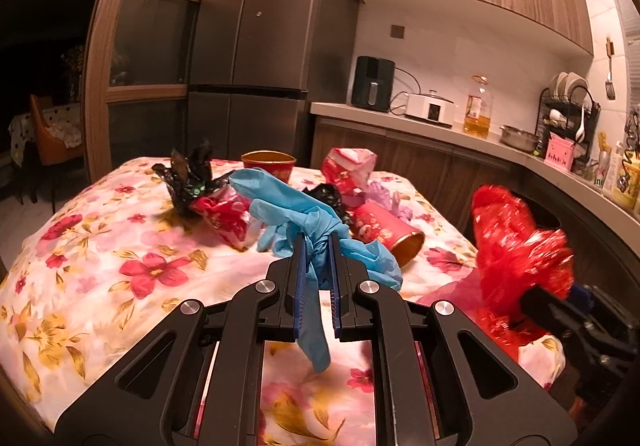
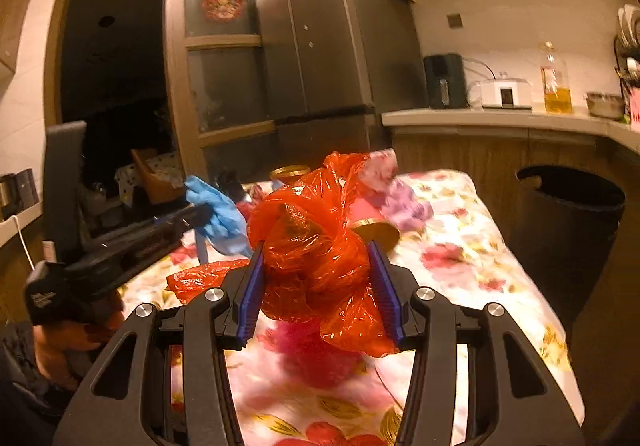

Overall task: Collect trash
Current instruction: 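Carry the blue glove and red bag toward the black bin with both grippers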

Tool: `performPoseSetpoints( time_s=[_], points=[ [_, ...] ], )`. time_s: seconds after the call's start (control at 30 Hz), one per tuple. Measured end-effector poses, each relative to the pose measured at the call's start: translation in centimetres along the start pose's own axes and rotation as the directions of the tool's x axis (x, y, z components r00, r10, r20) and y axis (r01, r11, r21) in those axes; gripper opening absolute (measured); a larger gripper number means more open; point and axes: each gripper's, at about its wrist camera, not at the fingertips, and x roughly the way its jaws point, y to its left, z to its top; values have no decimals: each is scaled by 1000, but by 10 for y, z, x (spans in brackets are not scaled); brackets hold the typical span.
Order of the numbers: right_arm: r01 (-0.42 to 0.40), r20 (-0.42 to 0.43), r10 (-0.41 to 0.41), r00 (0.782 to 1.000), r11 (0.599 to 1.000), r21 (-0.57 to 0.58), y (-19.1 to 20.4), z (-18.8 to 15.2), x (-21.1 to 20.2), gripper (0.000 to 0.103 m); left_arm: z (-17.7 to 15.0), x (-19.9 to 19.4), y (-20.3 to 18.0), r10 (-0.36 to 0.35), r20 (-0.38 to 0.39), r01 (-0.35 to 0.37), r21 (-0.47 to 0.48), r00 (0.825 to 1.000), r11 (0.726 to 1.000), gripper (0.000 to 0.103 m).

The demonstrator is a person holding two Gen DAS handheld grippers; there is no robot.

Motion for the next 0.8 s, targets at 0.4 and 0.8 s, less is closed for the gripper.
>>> performPoseSetpoints(
  time_s=[0.4, 0.8],
  points=[
    [52, 44, -53, 998, 998, 35, -18, 6, -10, 49, 5, 5, -14, -13, 0, 13, 27, 1000, 1000, 10],
    [281, 173, -296, 939, 954, 106, -69, 56, -27, 49, 63, 14, -71, -94, 69, 86, 115, 993, 990, 10]
  ],
)
